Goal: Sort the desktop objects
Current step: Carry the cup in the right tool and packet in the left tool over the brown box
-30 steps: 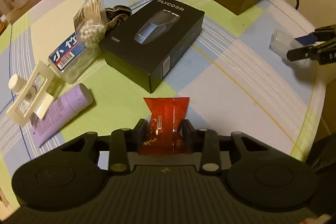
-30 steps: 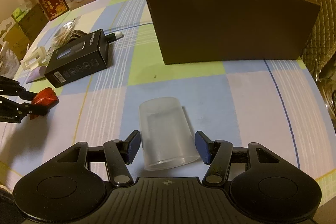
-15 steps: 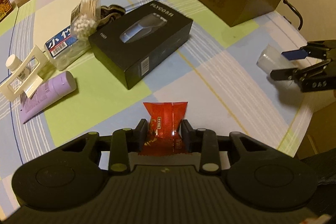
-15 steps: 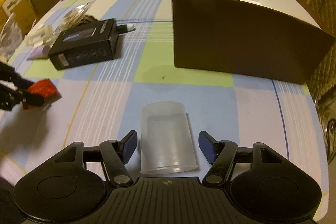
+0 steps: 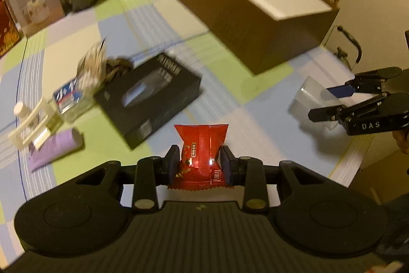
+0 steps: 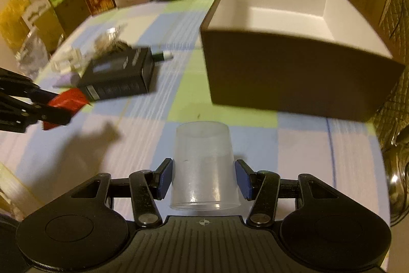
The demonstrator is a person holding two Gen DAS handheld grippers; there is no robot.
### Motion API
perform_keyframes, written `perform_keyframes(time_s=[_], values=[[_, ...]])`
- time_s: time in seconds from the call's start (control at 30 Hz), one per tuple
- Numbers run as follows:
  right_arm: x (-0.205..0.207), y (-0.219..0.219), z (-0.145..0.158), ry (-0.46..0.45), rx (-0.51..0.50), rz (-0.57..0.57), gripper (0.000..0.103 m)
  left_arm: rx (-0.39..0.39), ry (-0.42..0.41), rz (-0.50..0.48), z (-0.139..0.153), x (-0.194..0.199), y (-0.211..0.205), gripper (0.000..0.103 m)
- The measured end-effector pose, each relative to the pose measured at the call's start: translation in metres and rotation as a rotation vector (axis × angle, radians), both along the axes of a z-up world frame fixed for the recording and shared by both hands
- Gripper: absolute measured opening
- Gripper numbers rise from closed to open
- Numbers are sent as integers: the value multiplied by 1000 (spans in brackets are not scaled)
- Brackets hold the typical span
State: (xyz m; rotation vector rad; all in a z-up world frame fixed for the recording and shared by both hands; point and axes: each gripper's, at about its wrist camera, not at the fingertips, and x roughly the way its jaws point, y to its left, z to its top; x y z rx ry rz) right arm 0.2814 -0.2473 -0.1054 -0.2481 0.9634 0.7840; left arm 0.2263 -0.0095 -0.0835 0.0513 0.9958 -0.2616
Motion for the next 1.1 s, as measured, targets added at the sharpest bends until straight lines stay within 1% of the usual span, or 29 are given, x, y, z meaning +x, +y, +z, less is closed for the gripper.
perform_keyframes(time_s=[0.1, 0.3, 0.4, 0.53, 0.63, 0.7, 0.8, 0.93, 1.03, 1.1], values=[[6, -12, 17, -8, 35, -1, 50, -23, -38, -2, 14, 10, -18, 29], [26, -44, 53, -39, 117, -24, 50, -58, -104, -47, 40, 36, -61, 29], [46, -57, 69, -63, 149, -38, 50, -68, -130, -67, 51, 54, -84, 29], [79, -66, 87, -115, 162, -42, 50, -66, -159, -85, 63, 85, -118, 29], [107, -68, 96, -142, 166, -35, 50, -65, -172, -94, 69, 110, -139, 29], [126, -64, 97, -160, 149, -25, 50, -72, -171, -101, 70, 126, -151, 29], [155, -56, 94, -171, 116, 14, 50, -71, -148, -102, 65, 152, -164, 29], [183, -49, 80, -170, 32, 75, 50, -54, -106, -110, 52, 183, -175, 29], [200, -42, 65, -162, -32, 121, 50, -27, -67, -127, 40, 202, -180, 29], [208, -40, 56, -152, -55, 148, 50, -3, -41, -136, 31, 211, -183, 29]])
